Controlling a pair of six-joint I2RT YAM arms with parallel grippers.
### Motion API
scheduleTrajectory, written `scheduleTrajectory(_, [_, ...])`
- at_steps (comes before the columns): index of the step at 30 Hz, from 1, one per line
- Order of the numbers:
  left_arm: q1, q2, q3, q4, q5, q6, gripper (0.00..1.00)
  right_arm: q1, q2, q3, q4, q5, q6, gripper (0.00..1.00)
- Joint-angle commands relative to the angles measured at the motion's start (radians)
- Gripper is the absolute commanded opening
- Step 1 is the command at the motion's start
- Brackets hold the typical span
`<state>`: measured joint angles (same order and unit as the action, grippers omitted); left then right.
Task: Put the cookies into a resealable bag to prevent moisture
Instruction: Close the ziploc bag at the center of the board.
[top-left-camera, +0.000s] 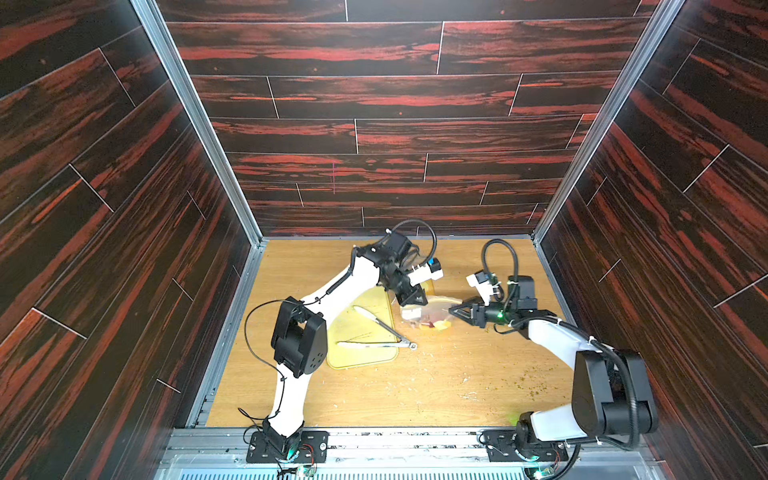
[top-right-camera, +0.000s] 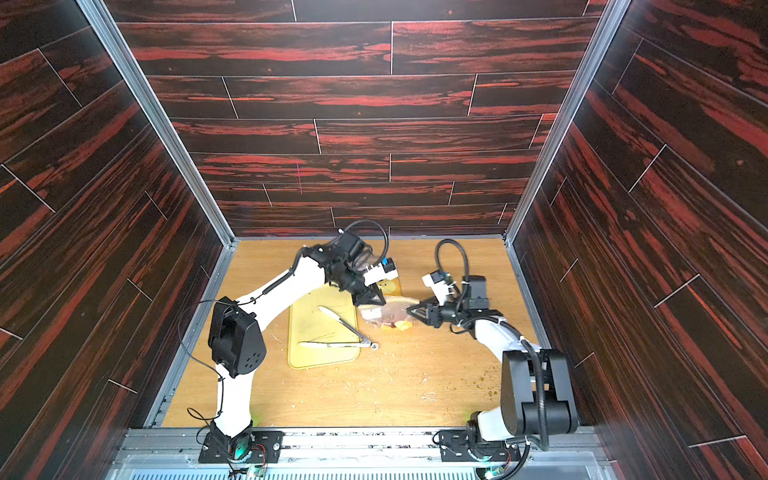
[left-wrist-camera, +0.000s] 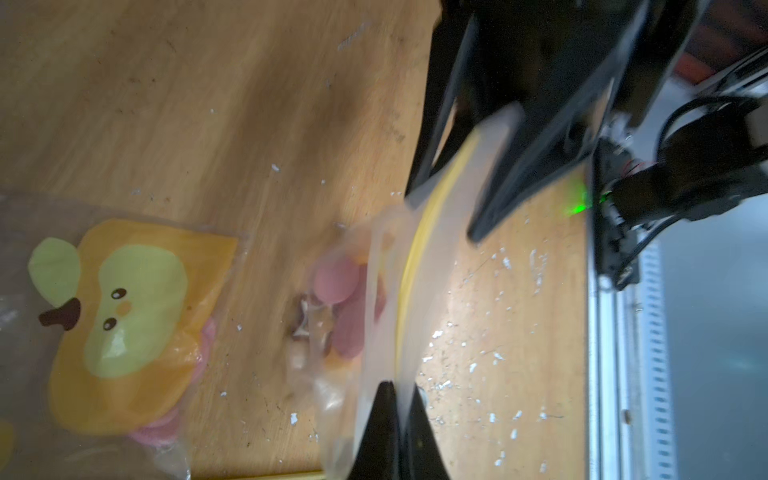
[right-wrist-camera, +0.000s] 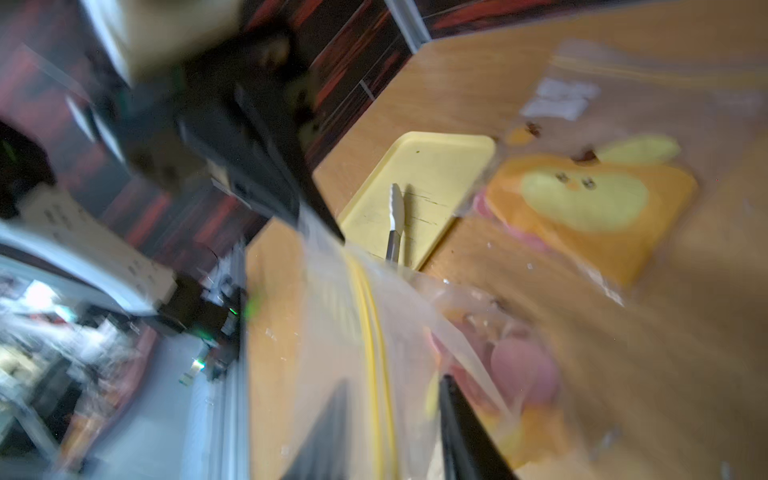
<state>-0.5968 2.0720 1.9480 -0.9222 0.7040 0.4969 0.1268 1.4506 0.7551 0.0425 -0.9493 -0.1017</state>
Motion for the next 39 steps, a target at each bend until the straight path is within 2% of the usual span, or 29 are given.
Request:
scheduleTrajectory(1, [0.004, 0.043, 0.074, -0.168, 0.086, 0.029, 0.00, 0.042, -0.036, 0.021, 0.031, 0.069, -0.134, 0.41])
scheduleTrajectory(5, [0.008, 0.076, 0.111, -0.229, 0.101, 0.053, 0.00, 0.069, -0.027, 0.046, 0.005, 0.083, -0.212, 0.41])
scheduleTrajectory(9, [0.017, 0.090, 0.130, -0.236, 0.117, 0.053, 0.00, 0.083, -0.017, 0.056, 0.043, 0.109, -0.196, 0.39])
scheduleTrajectory(16, [0.032, 0.120, 0.173, -0.265, 0.136, 0.060, 0.00, 0.084, 0.013, 0.100, -0.018, 0.101, -0.230, 0.14])
scheduleTrajectory(21, [0.044, 0.139, 0.192, -0.276, 0.137, 0.061, 0.00, 0.083, 0.010, 0.106, -0.088, 0.087, -0.264, 0.06])
scheduleTrajectory(23, [0.048, 0.145, 0.204, -0.284, 0.124, 0.066, 0.06, 0.080, 0.012, 0.120, -0.116, 0.101, -0.260, 0.00])
scheduleTrajectory(28, [0.057, 0.133, 0.189, -0.309, 0.096, 0.101, 0.28, 0.052, 0.036, 0.154, -0.138, 0.092, -0.182, 0.00])
scheduleTrajectory(32, [0.068, 0.085, 0.098, -0.226, 0.052, 0.093, 0.41, 0.037, 0.074, 0.194, -0.195, 0.116, -0.142, 0.00])
scheduleTrajectory(39, [0.116, -0.057, -0.122, 0.018, 0.066, 0.008, 0.47, 0.019, 0.118, 0.232, -0.241, 0.103, -0.109, 0.00])
